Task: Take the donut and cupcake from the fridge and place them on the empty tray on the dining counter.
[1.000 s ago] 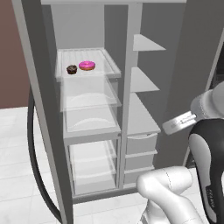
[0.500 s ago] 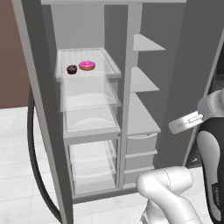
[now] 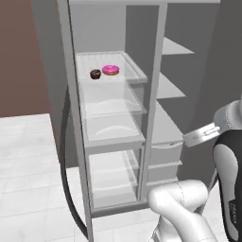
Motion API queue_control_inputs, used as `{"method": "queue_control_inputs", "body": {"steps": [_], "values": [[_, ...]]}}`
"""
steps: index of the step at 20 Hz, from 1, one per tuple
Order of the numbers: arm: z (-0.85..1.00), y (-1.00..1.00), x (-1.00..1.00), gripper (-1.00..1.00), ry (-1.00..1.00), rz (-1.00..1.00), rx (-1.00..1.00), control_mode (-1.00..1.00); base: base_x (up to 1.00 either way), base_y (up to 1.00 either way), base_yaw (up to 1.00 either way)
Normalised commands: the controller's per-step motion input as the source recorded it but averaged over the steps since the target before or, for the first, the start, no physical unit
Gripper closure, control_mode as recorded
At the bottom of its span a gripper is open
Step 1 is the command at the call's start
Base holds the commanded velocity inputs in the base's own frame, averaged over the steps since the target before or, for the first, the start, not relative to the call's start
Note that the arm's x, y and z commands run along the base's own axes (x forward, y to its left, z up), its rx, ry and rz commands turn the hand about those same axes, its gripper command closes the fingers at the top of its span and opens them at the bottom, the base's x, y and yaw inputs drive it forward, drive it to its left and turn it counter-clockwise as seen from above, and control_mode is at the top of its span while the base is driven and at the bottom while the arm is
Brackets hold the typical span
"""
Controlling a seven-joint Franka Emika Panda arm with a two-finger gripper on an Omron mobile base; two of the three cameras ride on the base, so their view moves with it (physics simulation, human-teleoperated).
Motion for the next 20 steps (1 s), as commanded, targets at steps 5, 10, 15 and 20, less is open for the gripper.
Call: {"method": "queue_control_inputs", "body": {"steps": [5,10,15,20], "values": [[0.0,0.0,0.0,-1.0,0.0,0.0,0.0,1.0,0.41,0.62,0.02],[0.0,0.0,0.0,-1.0,0.0,0.0,0.0,1.0,0.82,-0.03,0.05],[0.0,0.0,0.0,-1.0,0.0,0.0,0.0,1.0,1.0,-0.14,0.13],[0.0,0.0,0.0,-1.0,0.0,0.0,0.0,1.0,1.0,0.0,0.12]]}}
